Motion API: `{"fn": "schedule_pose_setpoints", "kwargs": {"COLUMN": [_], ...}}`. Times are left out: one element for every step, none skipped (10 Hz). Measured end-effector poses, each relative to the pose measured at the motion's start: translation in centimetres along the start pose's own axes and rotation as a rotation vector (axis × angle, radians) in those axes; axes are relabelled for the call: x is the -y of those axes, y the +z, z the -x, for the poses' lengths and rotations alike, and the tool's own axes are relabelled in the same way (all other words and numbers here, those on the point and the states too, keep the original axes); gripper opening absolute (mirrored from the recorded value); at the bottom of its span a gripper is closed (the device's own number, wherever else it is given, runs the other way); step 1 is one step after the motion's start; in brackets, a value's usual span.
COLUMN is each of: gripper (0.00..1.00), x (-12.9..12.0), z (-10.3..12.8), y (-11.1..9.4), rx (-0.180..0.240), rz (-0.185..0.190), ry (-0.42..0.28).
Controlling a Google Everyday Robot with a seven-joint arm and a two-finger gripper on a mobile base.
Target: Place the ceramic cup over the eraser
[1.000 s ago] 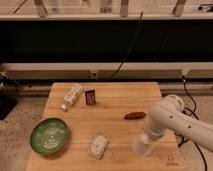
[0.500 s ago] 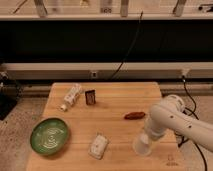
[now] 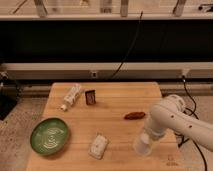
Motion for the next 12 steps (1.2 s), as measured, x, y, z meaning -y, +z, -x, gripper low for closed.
{"fn": "schedule_pose_setpoints", "kwargs": {"gripper": [0.15, 0.05, 0.00, 0.00, 0.00, 0.00, 0.00, 0.00, 0.00, 0.00, 0.00, 0.00], "x": [0.0, 0.1, 0.4, 0.8, 1.1, 1.3, 1.8, 2.3, 2.8, 3.4, 4.1, 5.2], "z": [0.1, 0.4, 0.9, 1.3, 1.2, 1.2, 1.5, 1.5, 1.6, 1.8, 2.2, 2.7], "y": [0.0, -0.1, -0.4, -0.7, -1.4, -1.8, -2.5, -3.4, -4.1, -4.8, -5.3, -6.3], "rx": [-0.001, -0.003, 0.006, 0.012, 0.014, 0.014, 0.015, 0.016, 0.018, 0.021, 0.026, 0.034], "rz": [0.000, -0.001, -0.004, -0.007, -0.006, -0.003, -0.003, 0.000, 0.001, 0.002, -0.001, -0.004], "ry": [-0.003, -0.007, -0.003, -0.004, -0.001, -0.003, -0.009, -0.013, -0.015, -0.025, -0.036, -0.050]}}
